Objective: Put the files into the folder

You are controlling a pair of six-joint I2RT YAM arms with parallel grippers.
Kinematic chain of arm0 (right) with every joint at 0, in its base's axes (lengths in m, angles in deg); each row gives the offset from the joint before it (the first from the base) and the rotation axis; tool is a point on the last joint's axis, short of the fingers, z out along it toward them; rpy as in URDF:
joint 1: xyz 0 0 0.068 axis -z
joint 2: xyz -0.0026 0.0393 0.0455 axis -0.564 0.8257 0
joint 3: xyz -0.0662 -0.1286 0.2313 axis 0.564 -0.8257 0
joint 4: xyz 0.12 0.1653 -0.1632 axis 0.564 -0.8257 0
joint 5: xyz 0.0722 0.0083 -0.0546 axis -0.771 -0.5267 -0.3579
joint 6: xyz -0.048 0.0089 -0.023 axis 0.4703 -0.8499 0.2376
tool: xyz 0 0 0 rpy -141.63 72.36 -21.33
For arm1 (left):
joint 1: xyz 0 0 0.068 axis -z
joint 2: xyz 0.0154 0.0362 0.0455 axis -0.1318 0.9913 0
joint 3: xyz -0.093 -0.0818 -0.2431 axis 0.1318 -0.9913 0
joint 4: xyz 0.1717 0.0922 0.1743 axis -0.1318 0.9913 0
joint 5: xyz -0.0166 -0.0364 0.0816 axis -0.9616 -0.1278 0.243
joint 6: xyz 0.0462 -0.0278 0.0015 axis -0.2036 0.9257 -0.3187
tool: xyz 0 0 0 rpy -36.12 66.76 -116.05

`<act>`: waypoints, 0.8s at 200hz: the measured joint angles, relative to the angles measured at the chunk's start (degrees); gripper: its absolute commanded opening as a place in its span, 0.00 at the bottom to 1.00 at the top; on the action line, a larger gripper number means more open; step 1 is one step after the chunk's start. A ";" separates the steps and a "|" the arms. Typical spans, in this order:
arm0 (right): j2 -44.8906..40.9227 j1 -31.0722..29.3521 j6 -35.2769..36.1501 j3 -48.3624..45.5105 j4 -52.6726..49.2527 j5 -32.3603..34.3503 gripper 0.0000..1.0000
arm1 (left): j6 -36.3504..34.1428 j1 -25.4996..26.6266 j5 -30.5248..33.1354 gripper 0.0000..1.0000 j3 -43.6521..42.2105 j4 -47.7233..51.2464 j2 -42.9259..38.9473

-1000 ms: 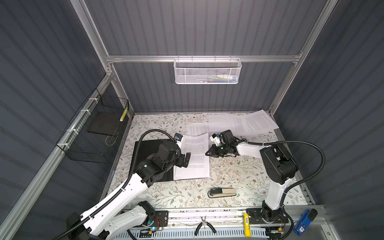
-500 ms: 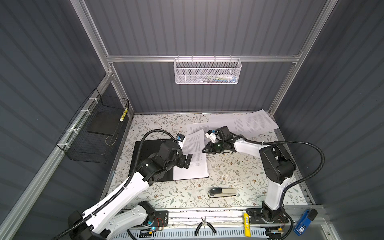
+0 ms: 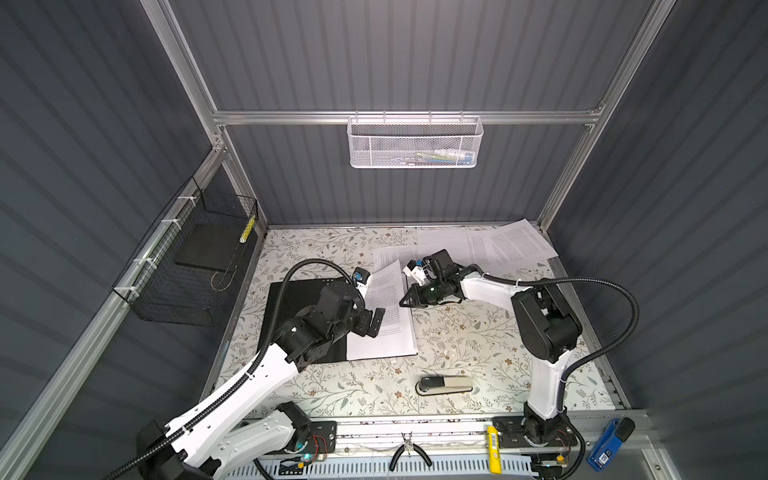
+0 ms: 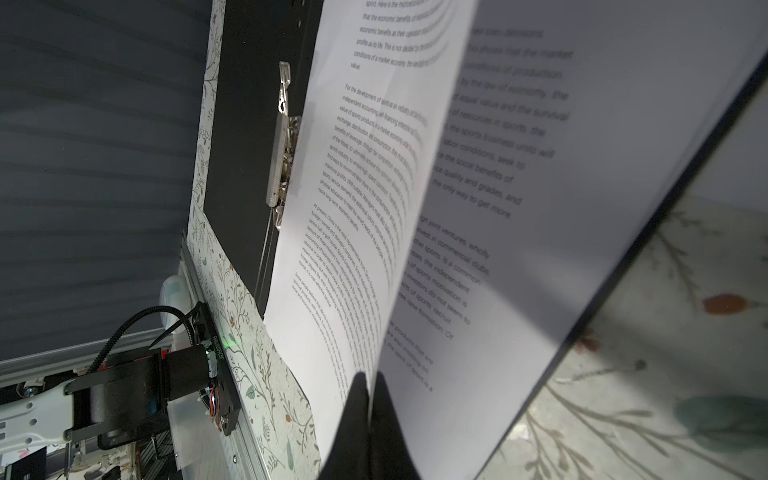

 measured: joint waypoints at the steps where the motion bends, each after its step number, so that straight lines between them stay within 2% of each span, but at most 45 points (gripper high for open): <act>1: 0.00 0.00 0.02 0.04 -0.02 -0.02 0.00 | 0.00 0.00 0.00 1.00 0.00 0.00 0.00; 160: 3.02 -0.87 1.75 2.78 -2.54 -0.57 0.00 | -0.02 0.00 -0.42 1.00 0.00 0.00 0.02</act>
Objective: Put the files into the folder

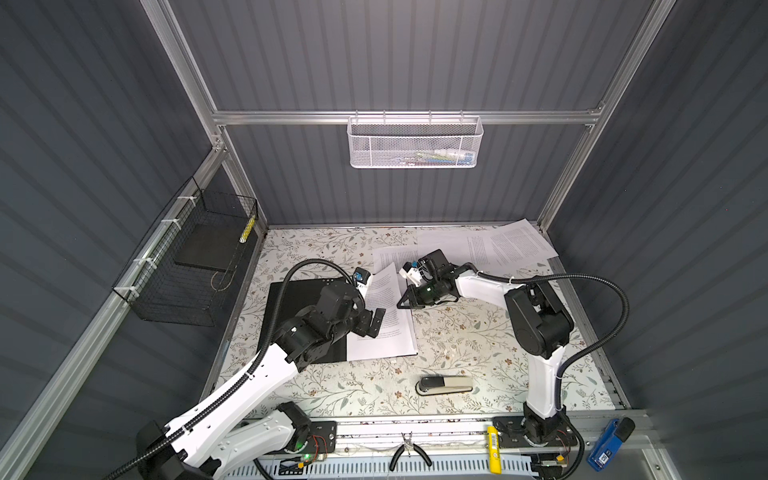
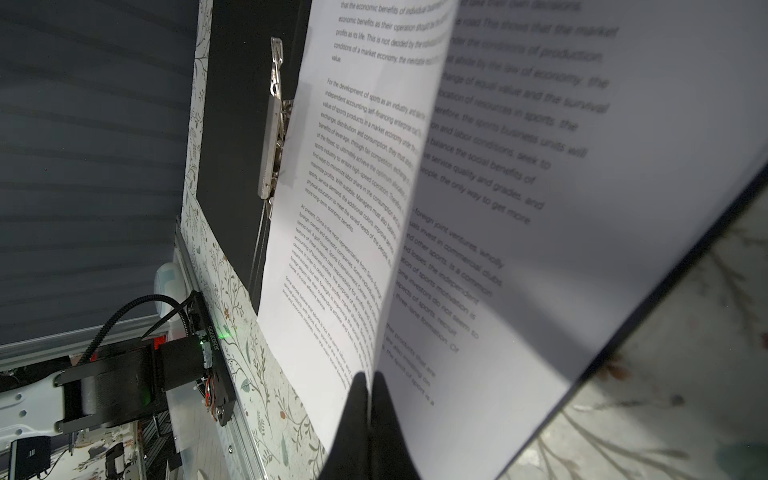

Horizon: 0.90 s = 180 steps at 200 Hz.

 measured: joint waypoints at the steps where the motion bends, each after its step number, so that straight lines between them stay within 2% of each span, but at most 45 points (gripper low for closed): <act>1: 0.00 0.00 0.00 0.00 0.00 0.00 0.00 | -0.02 -0.02 0.00 1.00 0.00 0.00 0.00; 32: 0.00 0.00 0.00 0.00 0.00 -0.04 0.00 | -0.04 0.00 0.00 1.00 0.00 0.00 0.00; 45: 0.00 0.00 -0.02 0.00 0.00 -0.15 0.03 | -0.13 -0.02 -0.02 1.00 0.00 0.00 0.00; 88: 0.00 -0.02 -0.39 0.00 0.02 -0.33 0.33 | -0.15 0.00 -0.02 1.00 0.00 0.00 0.35; 96: 0.00 -0.02 -0.15 0.00 0.20 -0.20 0.42 | -0.15 -0.02 -0.02 1.00 0.00 0.00 0.35; 103: 0.00 -0.02 -0.26 -0.02 0.20 0.04 0.55 | -0.15 -0.02 -0.04 1.00 0.00 0.00 0.35; 104: 0.00 -0.02 -0.44 -0.02 0.17 0.07 0.59 | -0.15 -0.02 -0.04 1.00 0.00 0.00 0.35; 105: -0.02 -0.02 -0.63 -0.02 0.15 0.11 0.78 | -0.15 -0.02 -0.04 1.00 0.00 0.00 0.35; 106: -0.02 -0.02 -0.96 -0.02 0.09 0.35 0.89 | -0.15 -0.02 -0.04 1.00 0.00 0.00 0.35; 108: -0.02 -0.02 -0.63 -0.02 0.07 0.28 0.96 | -0.15 -0.02 -0.04 1.00 0.00 0.00 0.35; 110: -0.02 -0.02 -0.46 -0.02 0.15 0.28 0.98 | -0.15 -0.02 -0.04 1.00 0.00 0.00 0.35; 150: -2.08 -0.04 -1.01 -0.87 -0.57 3.04 0.99 | -0.15 -0.02 -0.24 1.00 0.00 0.00 0.35; 164: -4.24 -0.15 -1.07 -1.46 -2.03 6.27 0.99 | -0.15 -0.02 -0.24 1.00 0.00 0.00 0.35; 180: -7.41 -0.15 -1.62 -2.16 -3.34 13.07 0.99 | -0.15 -0.07 -0.33 1.00 0.00 0.00 0.35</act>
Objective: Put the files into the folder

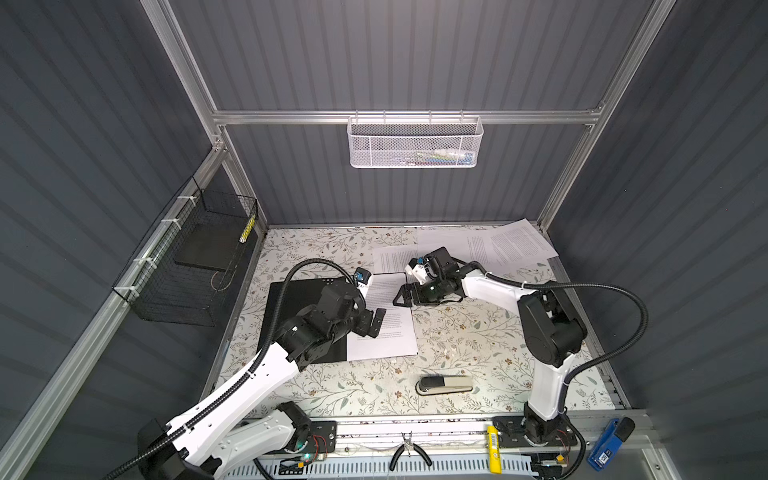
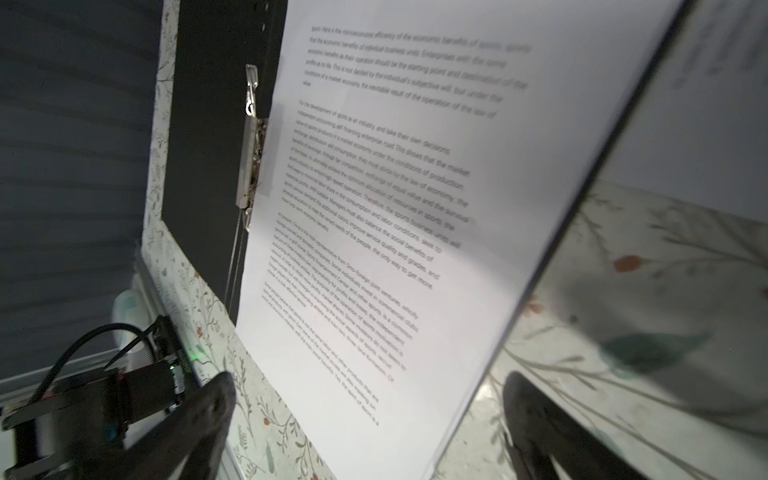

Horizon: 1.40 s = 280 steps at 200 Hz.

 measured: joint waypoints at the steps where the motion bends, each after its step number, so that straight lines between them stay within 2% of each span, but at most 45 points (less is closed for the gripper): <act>1: -0.15 0.02 -0.09 -0.02 -0.04 0.31 0.99 | 0.00 0.00 -0.02 1.00 0.00 0.00 0.00; 14: -2.05 0.63 -1.31 -0.15 -0.55 5.01 0.99 | 0.00 -0.04 -0.11 1.00 0.00 0.00 0.00; 38: -1.31 4.57 -3.65 1.20 -0.76 7.32 0.99 | 0.00 -0.04 -0.11 1.00 0.00 -0.02 0.02; 65: 4.35 9.22 -6.14 5.62 -1.90 10.29 0.99 | 0.00 -0.04 -0.09 1.00 0.00 0.00 0.02; 99: 11.91 10.43 -9.35 14.53 -4.55 13.60 0.99 | -0.02 -0.17 -0.09 1.00 0.00 0.00 0.00; 138: 17.90 11.21 -12.02 22.84 -6.21 14.03 0.99 | -0.02 -0.31 -0.09 1.00 0.00 0.00 0.00; 188: 19.82 12.68 -15.63 23.74 -7.41 13.40 0.99 | -0.04 -0.31 -0.09 1.00 0.00 0.00 0.00; 214: 18.45 12.98 -17.11 21.11 -5.68 13.18 0.99 | -0.24 -0.33 -0.09 1.00 0.00 -0.02 0.00; 237: 13.97 13.97 -18.67 14.05 -4.02 12.76 0.99 | -0.24 -0.31 -0.07 1.00 0.00 -0.02 0.00; 280: 1.88 22.05 -20.11 -3.02 -2.16 11.39 0.99 | -0.26 -0.33 -0.04 1.00 0.00 -0.02 0.00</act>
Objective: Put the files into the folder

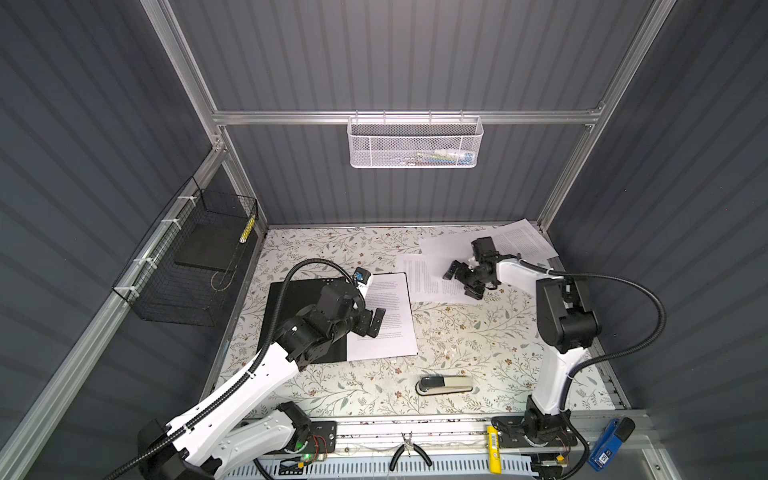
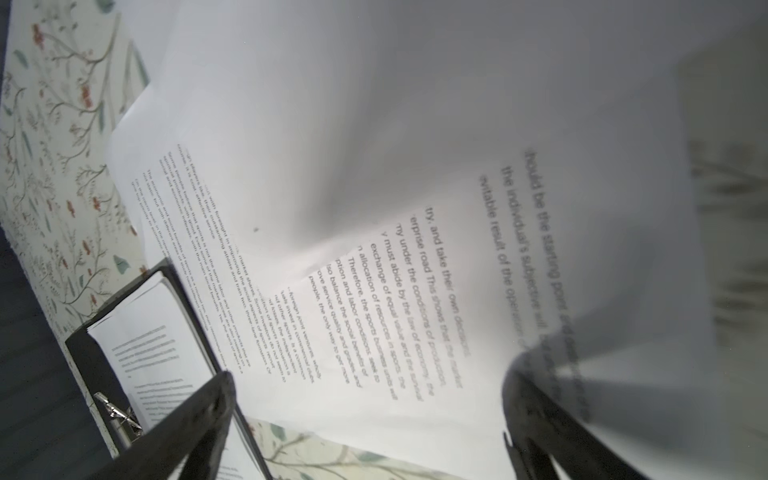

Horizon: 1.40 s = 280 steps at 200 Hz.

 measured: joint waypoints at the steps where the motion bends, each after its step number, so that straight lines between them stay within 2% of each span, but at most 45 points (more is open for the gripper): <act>1: -0.39 0.35 0.02 -0.52 0.04 0.09 0.99 | 0.00 0.00 0.00 1.00 0.00 0.00 0.00; 36: -10.27 9.11 0.57 -11.93 -0.96 1.27 0.99 | 0.00 -0.07 0.17 1.00 0.00 0.00 0.00; 65: -16.09 13.20 2.03 -15.69 -2.05 4.04 0.99 | 0.00 -0.26 -0.07 1.00 0.00 -0.02 0.31; 85: -19.10 9.33 3.74 -14.99 -2.05 4.72 0.99 | -0.02 -0.37 -0.70 1.00 0.02 0.00 1.62; 106: -17.18 3.19 4.74 -10.64 -1.03 2.95 0.99 | -0.13 -0.37 -1.84 1.00 0.13 0.00 3.13; 136: -8.00 -4.63 4.70 -1.86 1.79 -0.57 0.99 | -0.72 -0.48 -8.11 1.00 0.68 -0.07 4.81; 171: 2.49 -10.54 4.24 6.43 3.10 -3.80 0.99 | -1.46 -0.63 -16.26 1.00 0.70 -0.07 5.55; 219: 8.63 -15.08 3.30 10.97 3.32 -4.94 0.99 | -1.66 -0.66 -19.19 1.00 0.70 -0.07 6.38; 280: 7.69 -15.72 2.43 8.66 4.13 -3.65 0.99 | -1.60 -0.70 -19.61 1.00 0.92 -0.07 6.38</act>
